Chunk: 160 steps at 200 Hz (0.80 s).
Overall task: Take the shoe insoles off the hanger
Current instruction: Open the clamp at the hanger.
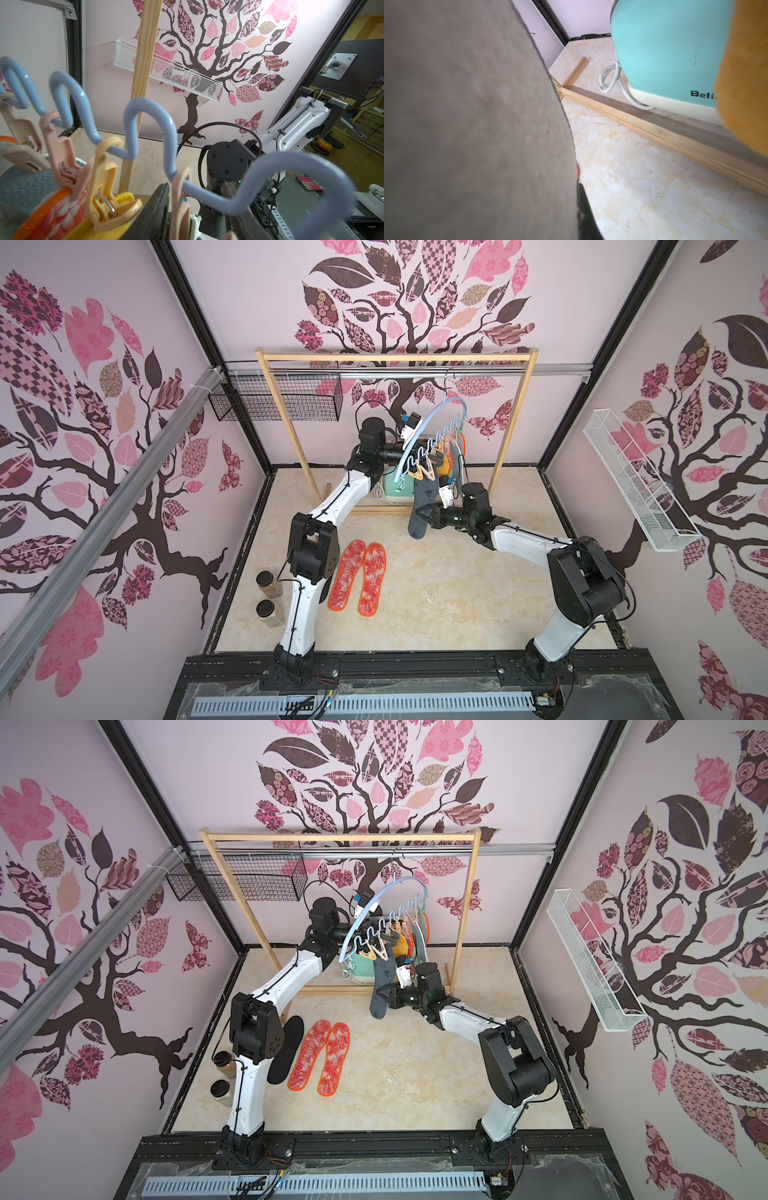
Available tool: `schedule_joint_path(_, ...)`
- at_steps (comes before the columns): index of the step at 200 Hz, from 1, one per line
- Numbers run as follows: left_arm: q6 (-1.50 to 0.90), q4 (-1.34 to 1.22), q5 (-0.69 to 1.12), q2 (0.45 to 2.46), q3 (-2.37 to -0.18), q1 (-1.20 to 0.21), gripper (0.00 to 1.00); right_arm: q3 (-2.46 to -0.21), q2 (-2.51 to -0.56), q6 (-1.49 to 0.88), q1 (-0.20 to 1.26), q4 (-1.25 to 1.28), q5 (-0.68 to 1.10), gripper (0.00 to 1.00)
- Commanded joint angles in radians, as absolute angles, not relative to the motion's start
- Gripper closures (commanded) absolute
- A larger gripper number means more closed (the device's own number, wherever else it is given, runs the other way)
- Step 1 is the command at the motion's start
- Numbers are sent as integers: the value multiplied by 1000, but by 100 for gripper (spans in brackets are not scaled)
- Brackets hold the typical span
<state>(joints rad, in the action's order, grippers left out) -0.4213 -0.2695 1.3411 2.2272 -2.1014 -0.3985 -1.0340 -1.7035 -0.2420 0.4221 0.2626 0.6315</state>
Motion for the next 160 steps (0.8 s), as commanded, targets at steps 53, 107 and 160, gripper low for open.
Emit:
schedule_joint_path(53, -468, -321, 1365, 2240, -2122, -403, 65, -1075, -1728, -227, 421, 258, 647, 93)
schedule_joint_path(107, -466, -327, 1353, 2234, -2111, -403, 89, -1073, -1727, -227, 421, 258, 648, 93)
schedule_joint_path(160, -455, -321, 1333, 2228, -2093, -399, 94, -1065, -1726, -252, 421, 261, 650, 93)
